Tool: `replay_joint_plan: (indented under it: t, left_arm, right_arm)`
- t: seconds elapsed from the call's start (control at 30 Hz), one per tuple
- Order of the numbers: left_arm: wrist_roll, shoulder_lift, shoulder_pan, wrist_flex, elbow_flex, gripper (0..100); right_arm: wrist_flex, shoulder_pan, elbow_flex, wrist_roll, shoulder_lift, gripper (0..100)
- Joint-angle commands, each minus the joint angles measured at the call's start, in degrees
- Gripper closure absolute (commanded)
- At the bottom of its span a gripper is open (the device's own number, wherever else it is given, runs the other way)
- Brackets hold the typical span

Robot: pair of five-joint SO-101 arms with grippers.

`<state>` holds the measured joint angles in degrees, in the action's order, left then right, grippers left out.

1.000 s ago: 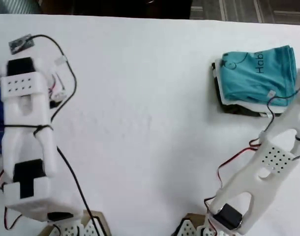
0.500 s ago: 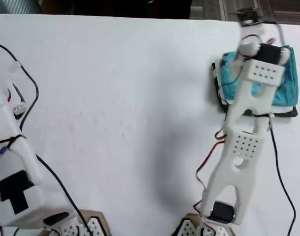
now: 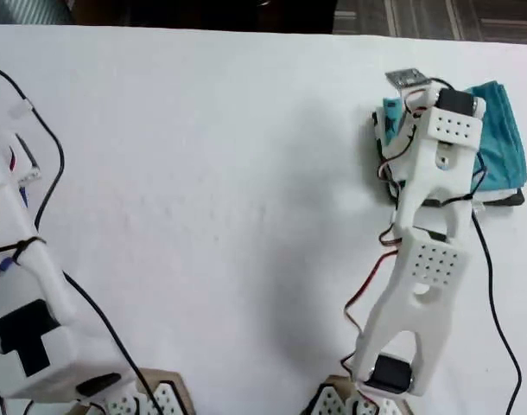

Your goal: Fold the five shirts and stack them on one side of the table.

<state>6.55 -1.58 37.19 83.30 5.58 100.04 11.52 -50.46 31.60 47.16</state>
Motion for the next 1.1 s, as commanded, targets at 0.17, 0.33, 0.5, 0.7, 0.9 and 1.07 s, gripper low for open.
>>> replay_joint_plan:
  t: [0.17,0.33,0.5,0.7,0.9,1.07]
  left_arm:
    - [-0.44,-2.29,0.18,-1.41,1.71,97]
    - [-0.53,1.05,0.18,-0.97,1.8,97]
    - [-0.62,4.48,0.62,-0.7,1.8,97]
    - [-0.62,4.84,3.08,-0.79,2.33,97]
    - [-2.29,5.1,7.21,-2.64,2.33,97]
    - [-9.93,5.36,12.31,-9.49,1.8,97]
  right_arm:
    - [1.27,-0.13,3.25,0.97,-12.35,97.9]
    - [1.19,-4.18,3.25,0.35,-19.12,97.9]
    - [1.19,-5.32,3.78,0.26,-29.58,97.8]
    - [1.27,-5.41,8.44,0.35,-40.13,97.8]
    - [1.27,-8.22,28.57,0.79,-52.26,97.8]
    - [1.19,-11.21,41.41,0.79,-63.34,97.7]
